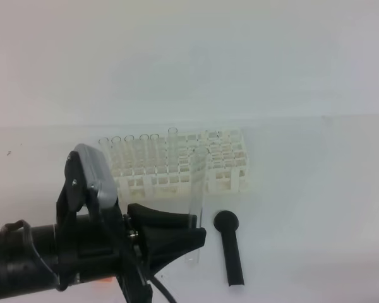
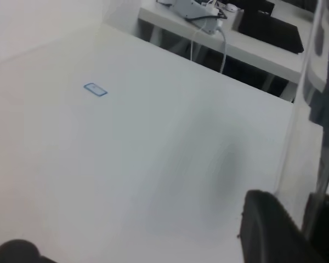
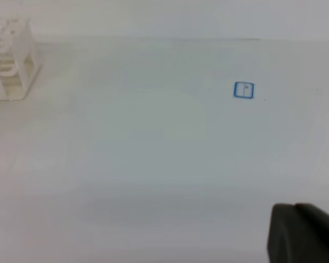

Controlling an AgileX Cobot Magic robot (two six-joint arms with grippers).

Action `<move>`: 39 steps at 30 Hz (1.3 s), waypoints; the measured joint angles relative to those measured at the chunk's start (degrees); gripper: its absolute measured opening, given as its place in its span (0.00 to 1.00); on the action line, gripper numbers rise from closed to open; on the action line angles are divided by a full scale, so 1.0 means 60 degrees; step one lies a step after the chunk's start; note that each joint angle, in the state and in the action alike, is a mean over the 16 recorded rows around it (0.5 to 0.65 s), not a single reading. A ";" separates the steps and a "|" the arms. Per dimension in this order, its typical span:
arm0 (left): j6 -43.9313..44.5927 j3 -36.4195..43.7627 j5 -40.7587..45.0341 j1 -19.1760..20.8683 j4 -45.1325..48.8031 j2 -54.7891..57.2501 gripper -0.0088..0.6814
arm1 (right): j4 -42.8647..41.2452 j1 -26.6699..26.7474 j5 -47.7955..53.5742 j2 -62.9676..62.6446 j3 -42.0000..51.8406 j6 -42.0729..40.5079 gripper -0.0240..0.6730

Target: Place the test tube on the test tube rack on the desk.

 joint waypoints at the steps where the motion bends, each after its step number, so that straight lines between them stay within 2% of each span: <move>1: 0.0068 0.0002 0.0108 0.0001 0.0000 -0.0007 0.17 | 0.0166 0.0000 -0.0134 0.0000 0.0005 0.0007 0.03; 6: 0.0303 0.0005 0.0440 0.0001 0.0000 -0.0014 0.17 | 0.1301 0.0000 -0.1367 0.0000 0.0027 0.0071 0.03; 14: 0.0348 0.0008 0.0597 0.0003 0.0000 -0.0027 0.17 | 0.3686 0.0000 -0.4757 0.0000 0.0057 0.0358 0.03; 20: 0.0348 0.0008 0.0921 0.0004 0.0000 -0.0039 0.17 | 0.4201 0.0000 -0.6195 0.0000 -0.0054 0.0526 0.03; 26: 0.0399 0.0008 0.1323 0.0004 0.0000 -0.0039 0.17 | 0.3064 0.0000 -0.5246 0.0000 -0.0710 0.0399 0.03; 34: 0.0516 0.0008 0.1582 0.0004 -0.0070 -0.0039 0.17 | 0.1055 0.0000 -0.2155 0.0000 -0.1980 -0.0147 0.03; 39: 0.0577 0.0008 0.1518 0.0004 -0.0070 -0.0039 0.17 | 0.0954 0.0000 -0.0311 0.0037 -0.2561 -0.0986 0.03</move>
